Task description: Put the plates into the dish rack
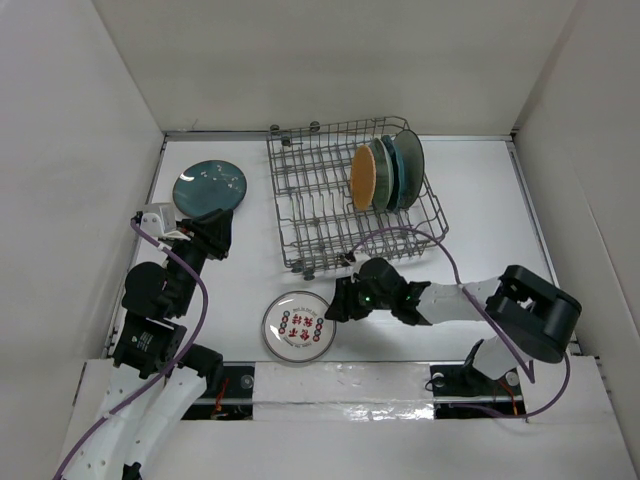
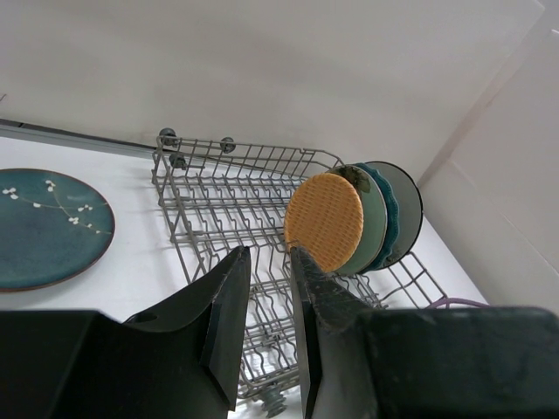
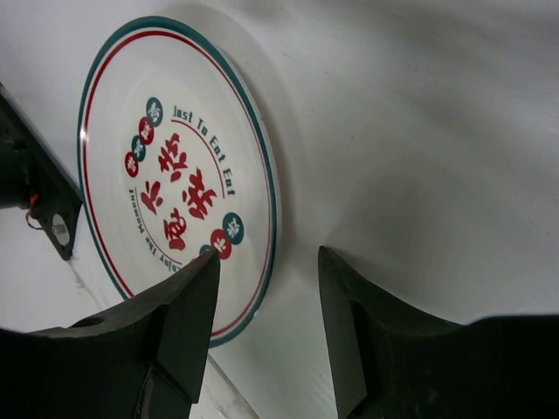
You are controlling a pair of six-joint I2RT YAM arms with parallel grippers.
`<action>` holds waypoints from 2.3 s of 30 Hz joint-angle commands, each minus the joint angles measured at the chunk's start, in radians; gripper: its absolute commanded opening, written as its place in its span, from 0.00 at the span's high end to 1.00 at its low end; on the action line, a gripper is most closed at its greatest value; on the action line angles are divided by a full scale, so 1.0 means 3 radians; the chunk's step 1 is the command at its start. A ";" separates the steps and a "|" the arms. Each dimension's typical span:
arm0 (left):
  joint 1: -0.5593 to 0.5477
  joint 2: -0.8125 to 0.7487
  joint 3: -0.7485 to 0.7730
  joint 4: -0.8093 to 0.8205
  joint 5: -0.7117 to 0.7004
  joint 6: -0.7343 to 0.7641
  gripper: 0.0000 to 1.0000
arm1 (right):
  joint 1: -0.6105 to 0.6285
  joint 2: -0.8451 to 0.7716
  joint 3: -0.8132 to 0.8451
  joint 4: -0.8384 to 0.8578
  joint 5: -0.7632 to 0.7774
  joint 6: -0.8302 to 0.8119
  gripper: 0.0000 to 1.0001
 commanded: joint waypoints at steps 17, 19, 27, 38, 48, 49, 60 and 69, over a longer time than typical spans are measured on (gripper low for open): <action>-0.0011 -0.0036 -0.0008 0.0132 0.0004 0.0037 0.77 | 0.0316 -0.0932 0.0171 0.0078 -0.0048 -0.0341 1.00; -0.0011 -0.0036 -0.0008 0.0122 0.0004 0.0037 0.77 | 0.0316 -0.1082 0.0340 -0.0081 0.0028 -0.0505 1.00; -0.0011 -0.0041 -0.0013 0.0127 -0.0016 0.0037 0.77 | -0.0250 -0.0783 0.1459 -0.0275 0.1581 -0.0986 1.00; -0.0011 -0.0047 -0.0013 0.0132 0.0015 0.0037 0.77 | -0.0634 0.0563 0.2882 -0.0715 0.3454 -0.1809 1.00; -0.0011 -0.0016 -0.0013 0.0132 0.0035 0.0032 0.77 | -0.0737 0.1004 0.3113 -0.0792 0.3715 -0.1892 1.00; -0.0011 -0.0016 -0.0018 0.0132 0.0035 0.0037 0.77 | -0.0737 0.1039 0.3113 -0.0792 0.3715 -0.1887 1.00; -0.0011 0.0020 -0.0018 0.0122 -0.0006 0.0037 0.77 | -0.0630 0.1377 0.3159 -0.0884 0.3695 -0.1795 1.00; -0.0011 0.0117 -0.0018 0.0101 -0.0123 0.0042 0.77 | -0.0466 0.1326 0.3169 -0.0792 0.3777 -0.1876 0.98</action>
